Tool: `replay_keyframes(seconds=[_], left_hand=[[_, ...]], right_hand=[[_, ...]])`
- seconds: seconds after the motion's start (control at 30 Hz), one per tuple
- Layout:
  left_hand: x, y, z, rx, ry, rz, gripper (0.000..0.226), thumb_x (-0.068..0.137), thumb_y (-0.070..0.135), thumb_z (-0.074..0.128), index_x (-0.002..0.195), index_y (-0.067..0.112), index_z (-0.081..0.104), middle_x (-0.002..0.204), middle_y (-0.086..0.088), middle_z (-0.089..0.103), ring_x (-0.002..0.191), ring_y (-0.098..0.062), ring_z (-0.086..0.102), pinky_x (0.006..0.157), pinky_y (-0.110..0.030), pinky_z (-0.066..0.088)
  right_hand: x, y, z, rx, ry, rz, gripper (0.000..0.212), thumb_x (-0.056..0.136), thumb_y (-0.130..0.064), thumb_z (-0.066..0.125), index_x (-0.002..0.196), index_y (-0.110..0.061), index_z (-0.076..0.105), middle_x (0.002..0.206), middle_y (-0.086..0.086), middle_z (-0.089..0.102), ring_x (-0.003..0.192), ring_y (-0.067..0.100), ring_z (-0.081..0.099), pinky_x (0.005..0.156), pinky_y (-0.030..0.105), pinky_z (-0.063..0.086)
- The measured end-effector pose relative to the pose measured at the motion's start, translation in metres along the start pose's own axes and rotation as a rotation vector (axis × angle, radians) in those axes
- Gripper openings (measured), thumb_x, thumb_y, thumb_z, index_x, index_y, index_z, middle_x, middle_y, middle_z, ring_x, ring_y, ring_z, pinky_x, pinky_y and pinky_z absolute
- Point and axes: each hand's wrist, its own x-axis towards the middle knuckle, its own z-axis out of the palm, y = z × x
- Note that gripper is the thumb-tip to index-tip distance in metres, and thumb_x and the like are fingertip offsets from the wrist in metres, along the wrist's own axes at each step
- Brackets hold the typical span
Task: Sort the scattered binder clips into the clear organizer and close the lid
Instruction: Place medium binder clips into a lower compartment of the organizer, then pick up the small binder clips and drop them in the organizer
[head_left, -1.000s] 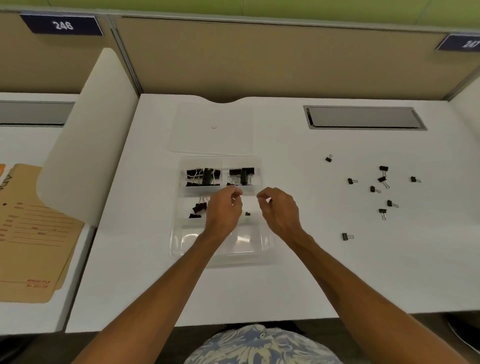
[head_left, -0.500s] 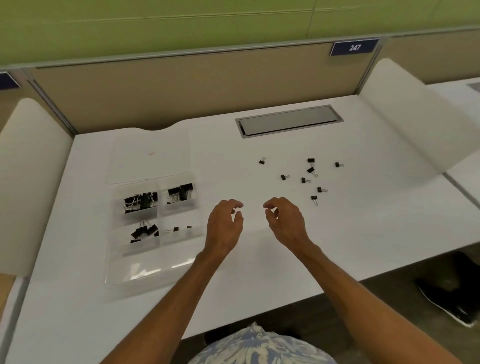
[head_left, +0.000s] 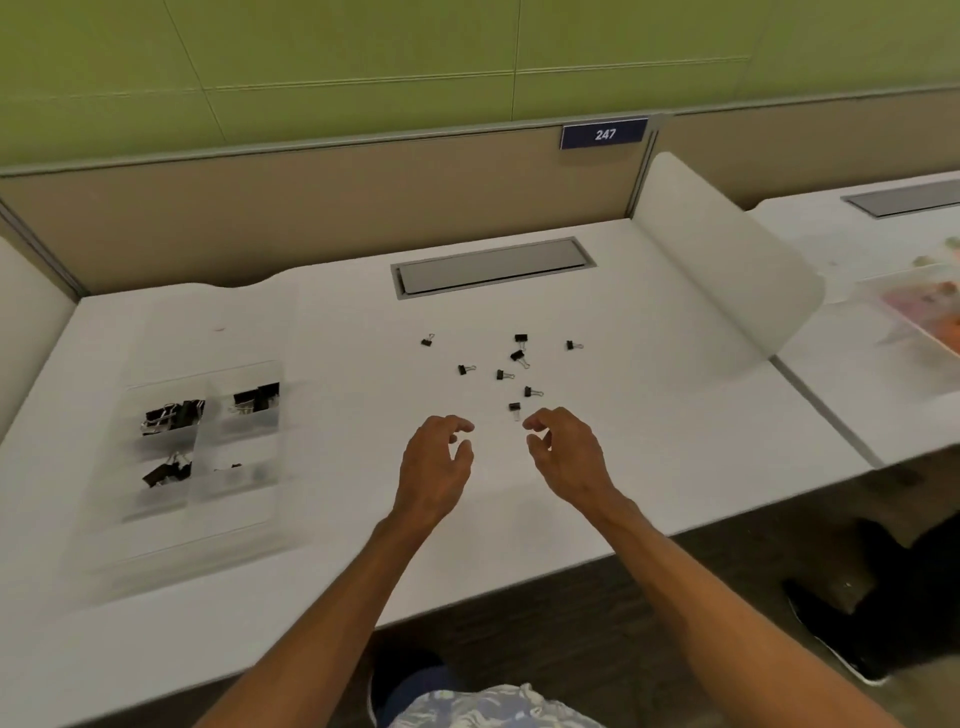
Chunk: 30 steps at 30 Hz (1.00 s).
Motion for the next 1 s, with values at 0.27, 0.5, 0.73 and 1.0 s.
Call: replay_keyframes(seconds=[0.27, 0.5, 0.73, 1.0], left_hand=[[0.023, 0.027, 0.035, 0.044, -0.026, 0.054, 0.022, 0.092, 0.014, 0.059, 0.112, 0.022, 0.065, 0.115, 0.006, 0.064, 0.097, -0.007, 0.057, 0.082, -0.019, 0.041], [0.078, 0.037, 0.072, 0.046, -0.052, 0.043, 0.024, 0.092, 0.014, 0.059, 0.114, 0.021, 0.065, 0.114, 0.007, 0.063, 0.098, -0.007, 0.057, 0.08, -0.014, 0.04], [0.144, 0.029, 0.103, 0.061, -0.051, -0.027, 0.025, 0.09, 0.017, 0.061, 0.115, 0.018, 0.064, 0.11, 0.003, 0.064, 0.099, -0.011, 0.058, 0.086, -0.022, 0.044], [0.21, 0.012, 0.134, 0.145, -0.153, -0.131, 0.047, 0.088, 0.041, 0.064, 0.129, 0.022, 0.053, 0.121, 0.001, 0.059, 0.113, -0.019, 0.054, 0.1, -0.039, 0.044]], right_hand=[[0.021, 0.04, -0.038, 0.009, -0.001, 0.003, 0.02, 0.093, -0.015, 0.058, 0.111, -0.02, 0.065, 0.109, -0.001, 0.062, 0.079, 0.013, 0.06, 0.073, 0.028, 0.049], [0.074, 0.074, -0.057, -0.009, 0.008, -0.005, 0.02, 0.092, -0.014, 0.059, 0.109, -0.019, 0.066, 0.105, -0.002, 0.063, 0.078, 0.013, 0.061, 0.071, 0.029, 0.048], [0.151, 0.105, -0.053, -0.054, -0.088, -0.025, 0.02, 0.093, -0.016, 0.058, 0.11, -0.019, 0.066, 0.107, -0.002, 0.063, 0.081, 0.013, 0.061, 0.072, 0.028, 0.047], [0.225, 0.122, -0.03, -0.071, -0.213, -0.062, 0.021, 0.093, -0.015, 0.058, 0.113, -0.019, 0.065, 0.107, 0.0, 0.065, 0.086, 0.014, 0.061, 0.076, 0.031, 0.051]])
